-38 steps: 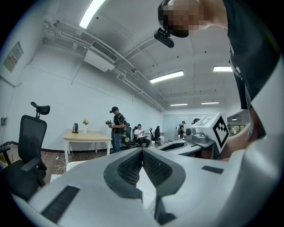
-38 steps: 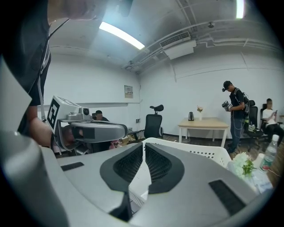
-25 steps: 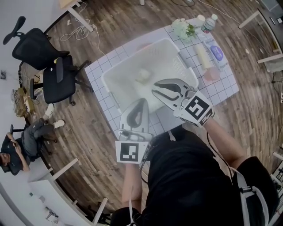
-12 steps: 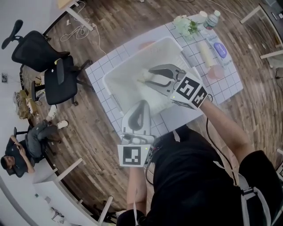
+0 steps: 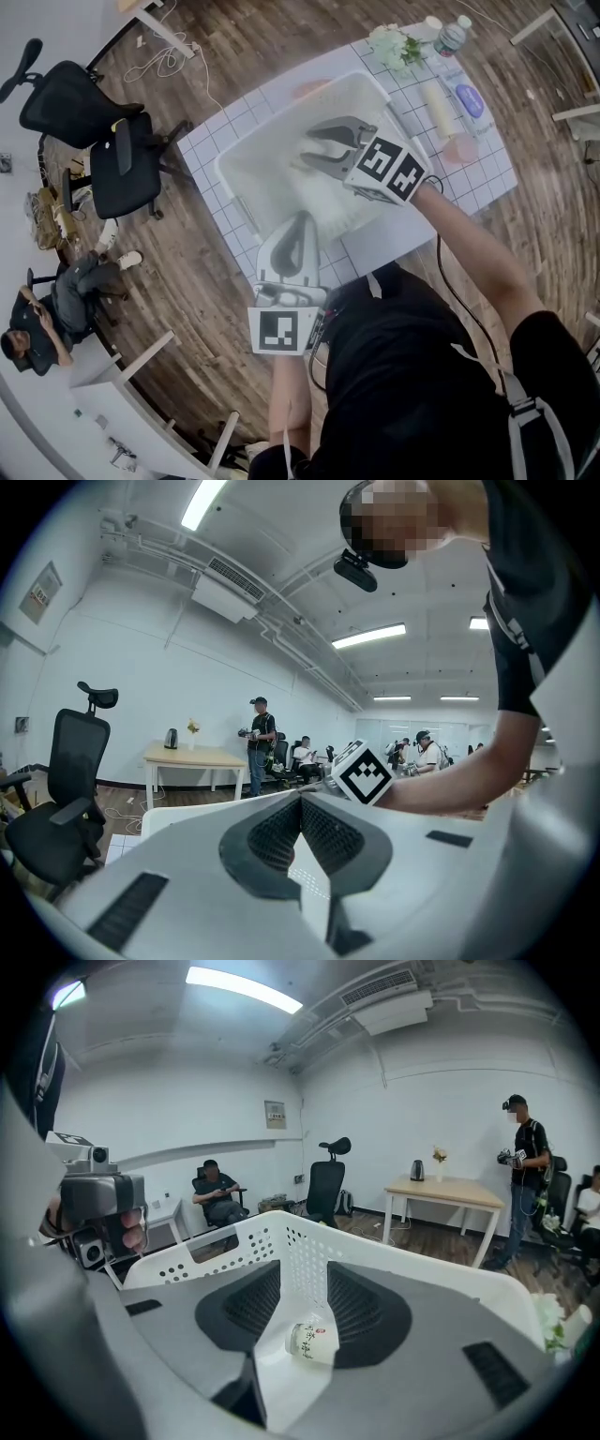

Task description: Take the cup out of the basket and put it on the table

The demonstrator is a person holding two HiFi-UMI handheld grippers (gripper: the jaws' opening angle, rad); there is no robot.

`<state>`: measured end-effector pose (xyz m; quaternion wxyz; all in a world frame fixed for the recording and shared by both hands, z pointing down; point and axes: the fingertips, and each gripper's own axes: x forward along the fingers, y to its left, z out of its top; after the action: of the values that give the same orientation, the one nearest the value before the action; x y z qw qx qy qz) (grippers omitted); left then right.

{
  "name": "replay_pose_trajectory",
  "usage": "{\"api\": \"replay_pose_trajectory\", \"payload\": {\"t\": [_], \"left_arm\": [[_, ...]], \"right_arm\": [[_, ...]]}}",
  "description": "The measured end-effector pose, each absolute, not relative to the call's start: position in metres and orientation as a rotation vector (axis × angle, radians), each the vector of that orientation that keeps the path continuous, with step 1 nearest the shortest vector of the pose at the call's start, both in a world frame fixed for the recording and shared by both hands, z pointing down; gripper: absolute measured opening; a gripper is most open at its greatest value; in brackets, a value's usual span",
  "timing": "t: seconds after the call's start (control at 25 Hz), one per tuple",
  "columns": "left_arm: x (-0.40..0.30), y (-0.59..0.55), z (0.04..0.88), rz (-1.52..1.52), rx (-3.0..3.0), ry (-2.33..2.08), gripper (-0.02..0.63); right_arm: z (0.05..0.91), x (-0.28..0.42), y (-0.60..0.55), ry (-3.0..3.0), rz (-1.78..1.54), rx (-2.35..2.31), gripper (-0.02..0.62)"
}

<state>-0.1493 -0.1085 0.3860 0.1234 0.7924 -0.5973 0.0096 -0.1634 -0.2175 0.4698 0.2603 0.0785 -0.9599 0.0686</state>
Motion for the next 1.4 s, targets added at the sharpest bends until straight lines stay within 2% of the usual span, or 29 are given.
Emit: {"api": "replay_pose_trajectory", "payload": {"t": [1.4], "left_arm": [[-0.155, -0.107, 0.399, 0.049, 2.291, -1.716, 0.009]], "right_arm": [[0.617, -0.167, -0.239, -2.259, 0.322, 0.104, 0.199]]}}
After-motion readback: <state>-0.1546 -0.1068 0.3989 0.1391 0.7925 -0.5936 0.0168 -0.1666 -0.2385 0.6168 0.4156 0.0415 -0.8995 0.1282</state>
